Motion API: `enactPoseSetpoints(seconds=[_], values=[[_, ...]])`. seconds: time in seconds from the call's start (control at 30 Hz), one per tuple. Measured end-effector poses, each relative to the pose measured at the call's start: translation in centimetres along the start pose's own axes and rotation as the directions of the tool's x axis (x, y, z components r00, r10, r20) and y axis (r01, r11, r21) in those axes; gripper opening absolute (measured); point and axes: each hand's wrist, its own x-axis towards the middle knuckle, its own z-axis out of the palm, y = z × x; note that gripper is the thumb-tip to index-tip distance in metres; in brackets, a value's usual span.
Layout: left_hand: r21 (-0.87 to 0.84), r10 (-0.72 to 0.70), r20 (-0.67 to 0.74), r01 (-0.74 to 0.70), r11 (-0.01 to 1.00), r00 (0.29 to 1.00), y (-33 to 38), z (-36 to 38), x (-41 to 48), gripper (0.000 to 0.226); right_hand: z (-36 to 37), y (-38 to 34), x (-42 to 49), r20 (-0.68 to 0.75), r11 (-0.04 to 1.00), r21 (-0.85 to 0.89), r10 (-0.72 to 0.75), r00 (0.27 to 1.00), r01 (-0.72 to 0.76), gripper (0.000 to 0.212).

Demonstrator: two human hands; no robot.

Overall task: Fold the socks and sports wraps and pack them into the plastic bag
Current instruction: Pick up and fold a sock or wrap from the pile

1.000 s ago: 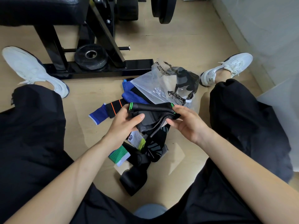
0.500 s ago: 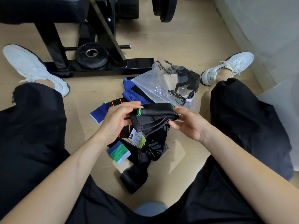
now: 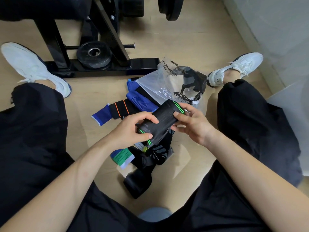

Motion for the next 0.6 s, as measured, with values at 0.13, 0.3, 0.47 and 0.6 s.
enactPoseSetpoints(seconds=[0.13, 0.3, 0.47, 0.6], values=[[0.004, 0.009, 0.175, -0.01, 1.0, 0.985, 0.2, 0.8, -0.3, 0.076, 0.0, 0.1, -0.3, 0.036, 0.995, -0.065, -0.072, 0.997, 0.074, 0.024], [0.061, -0.019, 0.149, 0.01, 0.998, 0.989, -0.4, 1.2, -0.3, 0.07, 0.3, 0.5, -0.3, 0.095, 0.991, -0.098, -0.08, 0.992, 0.089, 0.016], [-0.105, -0.047, 0.141, 0.062, 0.993, 0.989, -0.7, 1.9, -0.3, 0.063, 0.0, 1.2, -0.1, 0.161, 0.985, -0.16, -0.035, 0.986, 0.061, 0.031], [-0.085, -0.089, 0.049, 0.093, 0.992, 0.995, -1.5, 2.1, -0.1, 0.065, -0.5, 1.8, 0.9, 0.092, 0.914, -0.37, -0.142, 0.986, 0.166, 0.026]])
